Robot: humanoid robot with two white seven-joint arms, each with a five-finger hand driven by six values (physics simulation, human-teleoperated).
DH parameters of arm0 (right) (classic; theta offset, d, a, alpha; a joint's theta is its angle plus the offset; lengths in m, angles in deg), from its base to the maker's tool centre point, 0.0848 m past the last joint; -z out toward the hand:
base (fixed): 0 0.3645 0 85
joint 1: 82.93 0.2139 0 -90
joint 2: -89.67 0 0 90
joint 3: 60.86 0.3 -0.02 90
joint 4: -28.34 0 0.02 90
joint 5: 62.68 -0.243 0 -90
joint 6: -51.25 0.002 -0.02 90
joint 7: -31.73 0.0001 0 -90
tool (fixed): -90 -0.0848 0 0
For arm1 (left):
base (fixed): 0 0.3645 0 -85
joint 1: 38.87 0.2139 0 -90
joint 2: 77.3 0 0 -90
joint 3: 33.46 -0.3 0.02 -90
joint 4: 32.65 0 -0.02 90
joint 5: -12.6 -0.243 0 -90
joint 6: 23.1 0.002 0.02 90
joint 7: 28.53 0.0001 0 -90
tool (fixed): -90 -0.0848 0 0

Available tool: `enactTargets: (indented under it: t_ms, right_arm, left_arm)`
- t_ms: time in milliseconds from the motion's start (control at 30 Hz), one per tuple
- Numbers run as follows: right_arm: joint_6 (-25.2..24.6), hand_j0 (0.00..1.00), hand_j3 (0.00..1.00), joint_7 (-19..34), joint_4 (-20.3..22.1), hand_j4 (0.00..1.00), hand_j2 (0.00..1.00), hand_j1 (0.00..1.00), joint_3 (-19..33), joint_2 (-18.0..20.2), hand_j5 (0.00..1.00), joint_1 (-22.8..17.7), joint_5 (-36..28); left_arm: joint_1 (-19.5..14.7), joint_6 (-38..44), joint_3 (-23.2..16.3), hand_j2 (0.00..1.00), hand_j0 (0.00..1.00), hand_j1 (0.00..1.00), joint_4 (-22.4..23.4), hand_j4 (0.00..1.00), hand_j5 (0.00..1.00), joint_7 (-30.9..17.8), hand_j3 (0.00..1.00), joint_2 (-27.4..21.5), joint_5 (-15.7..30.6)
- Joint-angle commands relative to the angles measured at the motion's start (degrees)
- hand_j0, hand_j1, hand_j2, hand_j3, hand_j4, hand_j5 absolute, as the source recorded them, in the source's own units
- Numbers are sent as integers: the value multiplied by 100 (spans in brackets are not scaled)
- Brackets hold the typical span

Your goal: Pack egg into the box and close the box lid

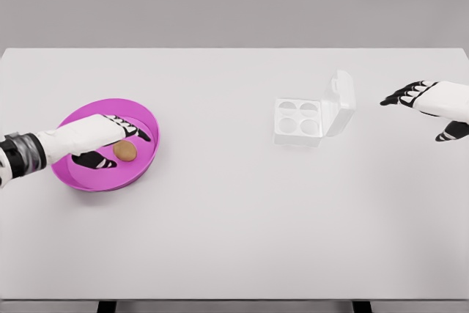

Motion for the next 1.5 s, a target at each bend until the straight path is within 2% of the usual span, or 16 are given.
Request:
enactTargets:
  t_ms: [0,433,933,1100,1467]
  right_arm:
    - [-15,100,100,-2,4,100,100,100,-1,3,100,0,-27]
    - [-15,100,100,-2,-5,100,100,100,8,12,100,44,-36]
    - [-15,100,100,-2,206,100,100,100,-10,56,100,-79,-185]
    - [-15,100,100,-2,206,100,100,100,-19,65,100,-88,-203]
    - [-15,100,100,-2,206,100,100,100,-54,21,100,-105,-203]
  left_arm:
    - [0,8,-2,80,80,80,52,80,80,2,80,5,9]
    - [-35,8,-46,76,76,76,158,76,76,2,76,66,-35]
    - [-35,8,-46,75,75,75,237,75,75,2,75,110,-70]
    - [-35,8,-81,68,68,68,237,68,68,2,68,110,-61]
    - [-35,8,-90,69,69,69,228,69,69,2,69,110,-61]
